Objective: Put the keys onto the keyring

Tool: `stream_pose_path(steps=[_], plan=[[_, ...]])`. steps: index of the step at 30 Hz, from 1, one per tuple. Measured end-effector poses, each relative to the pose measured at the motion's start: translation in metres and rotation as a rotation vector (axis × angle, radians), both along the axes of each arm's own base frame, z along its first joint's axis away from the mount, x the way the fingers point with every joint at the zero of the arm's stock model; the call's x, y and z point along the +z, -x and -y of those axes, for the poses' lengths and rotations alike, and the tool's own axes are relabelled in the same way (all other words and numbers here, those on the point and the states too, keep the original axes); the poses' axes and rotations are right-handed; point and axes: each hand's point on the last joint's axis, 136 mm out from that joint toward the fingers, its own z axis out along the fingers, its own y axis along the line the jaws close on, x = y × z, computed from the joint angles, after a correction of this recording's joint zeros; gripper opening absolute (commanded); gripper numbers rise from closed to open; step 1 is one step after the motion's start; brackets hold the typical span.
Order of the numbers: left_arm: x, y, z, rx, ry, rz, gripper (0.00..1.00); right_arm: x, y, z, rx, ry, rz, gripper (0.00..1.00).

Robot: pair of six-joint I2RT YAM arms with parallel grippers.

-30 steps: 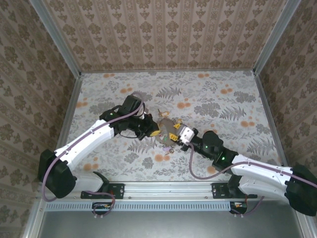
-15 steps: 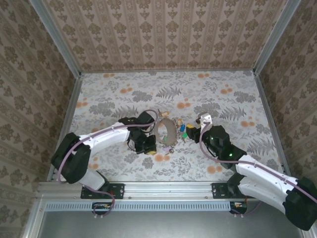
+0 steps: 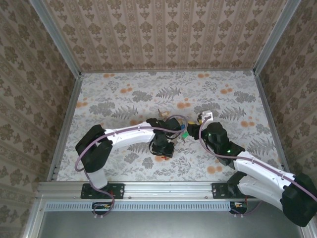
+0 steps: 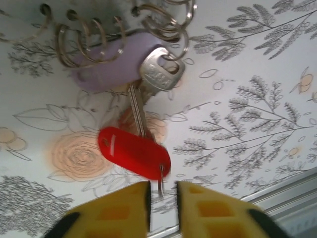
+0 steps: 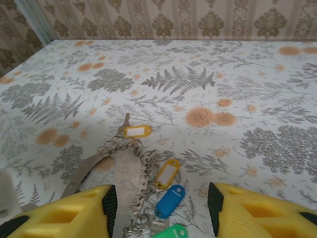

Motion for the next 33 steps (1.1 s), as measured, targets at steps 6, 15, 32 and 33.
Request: stream_pose_path(steps=[6,15,32,33], plan=[[0.007,0.0,0.006,-0.045,0.029,0.005,0.35,-0.004,-0.007,0.026,-0.112,-0.054,-0.038,0.54],[0.094,-0.039,-0.017,0.073,0.248,0.125,0.54,-0.016,0.002,0.027,-0.076,-0.062,-0.116,0.5],[0.057,-0.139,-0.12,0.414,0.263,0.257,0.61,-0.099,0.013,-0.071,0.2,-0.139,-0.747,0.53],[0.054,-0.141,-0.118,0.409,0.265,0.258,0.61,-0.106,0.013,-0.072,0.188,-0.146,-0.776,0.52]])
